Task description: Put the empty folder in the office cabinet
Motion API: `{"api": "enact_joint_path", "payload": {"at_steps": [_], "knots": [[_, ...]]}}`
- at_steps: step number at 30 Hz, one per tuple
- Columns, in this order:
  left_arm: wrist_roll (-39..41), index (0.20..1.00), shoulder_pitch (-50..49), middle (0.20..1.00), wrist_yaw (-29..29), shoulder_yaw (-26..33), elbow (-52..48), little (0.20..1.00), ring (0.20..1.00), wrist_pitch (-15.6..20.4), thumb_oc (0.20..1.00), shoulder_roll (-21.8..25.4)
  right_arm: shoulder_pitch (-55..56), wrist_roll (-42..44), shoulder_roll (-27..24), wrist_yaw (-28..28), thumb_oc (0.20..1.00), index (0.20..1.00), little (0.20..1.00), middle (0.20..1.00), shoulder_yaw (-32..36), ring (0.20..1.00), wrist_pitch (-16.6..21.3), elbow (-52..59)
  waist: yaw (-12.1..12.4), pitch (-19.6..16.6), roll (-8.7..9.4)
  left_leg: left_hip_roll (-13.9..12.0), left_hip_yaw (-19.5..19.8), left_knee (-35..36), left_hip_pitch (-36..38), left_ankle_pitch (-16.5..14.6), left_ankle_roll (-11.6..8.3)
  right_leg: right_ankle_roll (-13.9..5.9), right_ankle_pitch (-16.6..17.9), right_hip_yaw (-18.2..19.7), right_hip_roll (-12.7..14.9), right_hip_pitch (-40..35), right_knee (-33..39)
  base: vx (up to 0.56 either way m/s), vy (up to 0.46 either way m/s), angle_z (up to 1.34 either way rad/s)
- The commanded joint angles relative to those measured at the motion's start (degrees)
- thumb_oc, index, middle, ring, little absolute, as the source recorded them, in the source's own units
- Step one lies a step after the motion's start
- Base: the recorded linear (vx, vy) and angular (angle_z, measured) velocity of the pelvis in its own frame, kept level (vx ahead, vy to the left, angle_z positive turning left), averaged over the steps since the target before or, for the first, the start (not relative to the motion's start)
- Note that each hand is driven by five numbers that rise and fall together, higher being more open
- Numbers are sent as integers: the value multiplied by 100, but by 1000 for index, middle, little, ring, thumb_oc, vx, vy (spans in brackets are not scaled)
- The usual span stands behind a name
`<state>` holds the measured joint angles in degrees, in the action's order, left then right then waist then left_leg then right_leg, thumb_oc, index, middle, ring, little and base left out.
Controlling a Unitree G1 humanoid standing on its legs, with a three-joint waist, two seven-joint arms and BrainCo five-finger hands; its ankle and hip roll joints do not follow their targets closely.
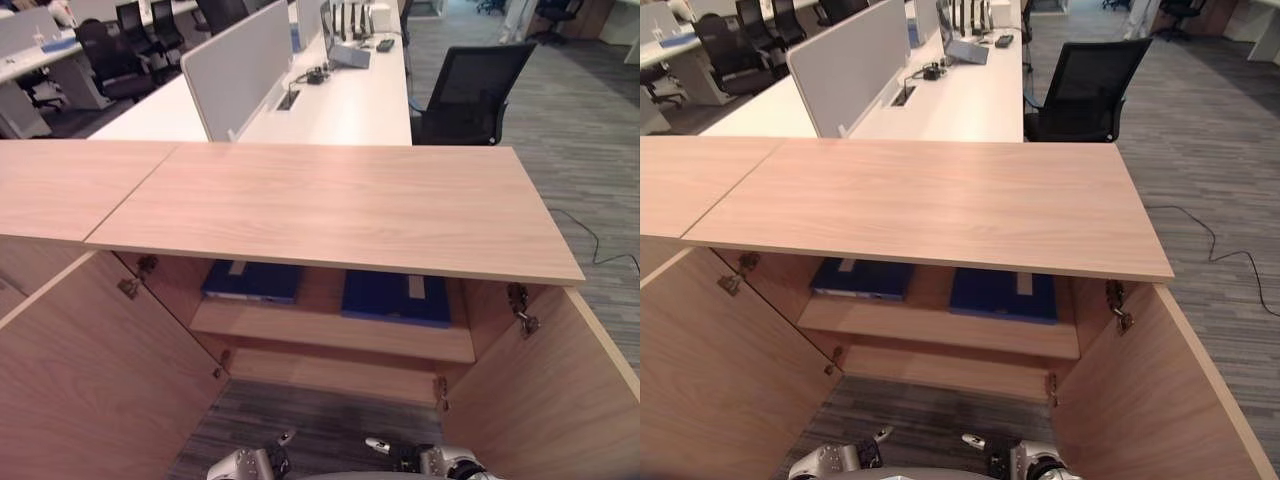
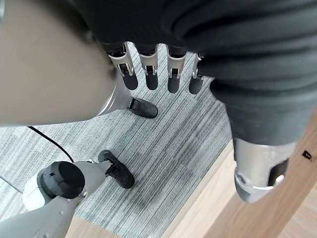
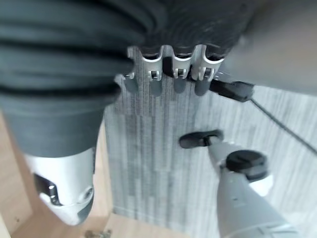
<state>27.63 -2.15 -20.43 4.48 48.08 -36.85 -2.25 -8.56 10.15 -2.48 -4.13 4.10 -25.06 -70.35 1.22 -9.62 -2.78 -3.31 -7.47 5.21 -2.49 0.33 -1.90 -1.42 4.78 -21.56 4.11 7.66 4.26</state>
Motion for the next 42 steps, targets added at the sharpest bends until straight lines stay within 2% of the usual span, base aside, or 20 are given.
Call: {"api": "enact_joint_path", "payload": {"at_steps": [1, 4, 5, 10, 11, 12, 16, 18, 19, 21, 28, 30, 31, 36, 42], "knots": [[-171, 1000, -513, 1000, -280, -358, 432, 1000, 1000, -158, 1000, -335, -7, 280, 191, 94, 1000, 1000, 1000, 1000, 295, 1000, 106, -799, 18, -176, 332, 471, 120, -21, 88, -74, 378, -583, 60, 292, 473, 291, 74, -73, 133, 2], [-526, 1000, -488, 1000, -473, -682, 291, 1000, 1000, 205, 1000, -299, 90, 474, 134, 33, 1000, 1000, 1000, 1000, 589, 1000, 401, -742, -39, -140, 303, 537, 115, -21, 78, -42, 429, -648, 81, 306, 560, 296, 74, -83, 129, -2], [-704, 1000, -395, 1000, -521, -813, 354, 1000, 1000, 358, 1000, -280, 150, 627, 112, 139, 1000, 1000, 1000, 1000, 767, 1000, 666, -715, -90, -93, 278, 583, 123, -21, 79, -19, 451, -688, 102, 317, 612, 277, 74, -98, 157, 2], [-1030, 1000, -224, 1000, -448, -996, 560, 1000, 1000, 532, 1000, -217, 175, 837, 131, 144, 1000, 1000, 1000, 1000, 1049, 1000, 1028, -672, -197, 77, 184, 587, 133, -21, 58, 31, 493, -755, 131, 352, 692, 300, -52, -96, 90, 2], [-1071, 1000, -164, 1000, -488, -1036, 609, 1000, 1000, 577, 1000, -190, 148, 866, 142, 149, 1000, 1000, 1000, 1000, 1066, 1000, 1088, -668, -200, 136, 130, 543, 118, -21, 28, 49, 502, -728, -61, 434, 685, 434, -371, -183, 80, 0], [-1150, 1000, -12, 1000, -668, -1098, 766, 1000, 1000, 726, 1000, -105, 122, 960, 187, 170, 1000, 1000, 1000, 1000, 1114, 1000, 1227, -630, -210, 218, 11, 424, 91, -21, -51, 104, 509, -621, -632, 794, 504, 656, -1212, -199, 88, -5], [-1214, 1000, 8, 1000, -811, -1123, 939, 1000, 1000, 910, 1000, -43, 169, 997, 210, 136, 1000, 1000, 1000, 1000, 1131, 1000, 1334, -722, -194, 182, -40, 332, 85, -21, -78, 144, 487, -534, -1069, 1155, 274, 549, -1839, -59, 13, -13], [-1236, 1000, -45, 1000, -797, -1122, 947, 1000, 1000, 943, 1000, -40, 215, 987, 201, 120, 1000, 1000, 1000, 1000, 1137, 1000, 1374, -756, -212, 137, -7, 354, 121, -21, -39, 137, 475, -478, -1222, 1355, 65, 280, -1731, 49, -58, 18], [-1294, 1000, -183, 1000, -764, -1121, 883, 1000, 1000, 977, 1000, -53, 237, 975, 182, 155, 1000, 1000, 1000, 1000, 1121, 1000, 1372, -847, -217, 69, 77, 417, 174, -21, 43, 119, 451, -332, -1128, 1346, -23, -215, -1183, 97, -110, 42], [-1298, 1000, -265, 1000, -775, -1047, 890, 1000, 1000, 1036, 1000, -46, 254, 955, 181, 177, 1000, 1000, 1000, 1000, 1093, 1000, 1383, -875, -220, 19, 146, 454, 218, -21, 95, 77, 416, -235, -958, 1300, -69, -519, -626, 76, -136, 31], [-1457, 1000, -315, 1000, -887, -1177, 880, 1000, 1000, 1138, 1000, -18, 279, 829, 273, 198, 1000, 1000, 1000, 1000, 902, 1000, 1435, -678, -184, -37, 246, 350, 145, -21, 56, 37, 279, -20, -580, 1487, -286, -644, 74, -2, -126, -6], [-1623, 1000, -309, 1000, -928, -1333, 833, 1000, 1000, 1188, 1000, 19, 339, 751, 289, 208, 1000, 1000, 1000, 1000, 844, 1000, 1435, -696, -195, -65, 271, 306, 145, -21, 52, 18, 235, 38, -568, 1508, -325, -597, 74, -15, -173, -1], [-1765, 1000, -304, 1000, -966, -1486, 759, 1000, 1000, 1331, 1000, 23, 388, 666, 317, 250, 1000, 1000, 1000, 1000, 750, 1000, 1440, -756, -187, -63, 298, 266, 153, -21, 67, 26, 190, 111, -540, 1547, -378, -590, 74, -21, -150, 0], [-1961, 1000, -263, 1000, -986, -1676, 852, 1000, 1000, 1534, 1000, 45, 459, 573, 315, 247, 1000, 1000, 1000, 1000, 658, 1000, 1384, -871, -161, -39, 344, 188, 142, -21, 152, 42, 120, 244, -509, 1564, -455, -603, 74, -15, -108, -3], [-1936, 1000, -265, 1000, -986, -1624, 1039, 1000, 1000, 1549, 1000, 30, 472, 577, 292, 275, 1000, 1000, 1000, 1000, 599, 1000, 1358, -918, -167, -86, 336, 127, 82, -21, 80, 113, 62, 263, -465, 1523, -472, -531, 74, -37, -41, -6]]}}
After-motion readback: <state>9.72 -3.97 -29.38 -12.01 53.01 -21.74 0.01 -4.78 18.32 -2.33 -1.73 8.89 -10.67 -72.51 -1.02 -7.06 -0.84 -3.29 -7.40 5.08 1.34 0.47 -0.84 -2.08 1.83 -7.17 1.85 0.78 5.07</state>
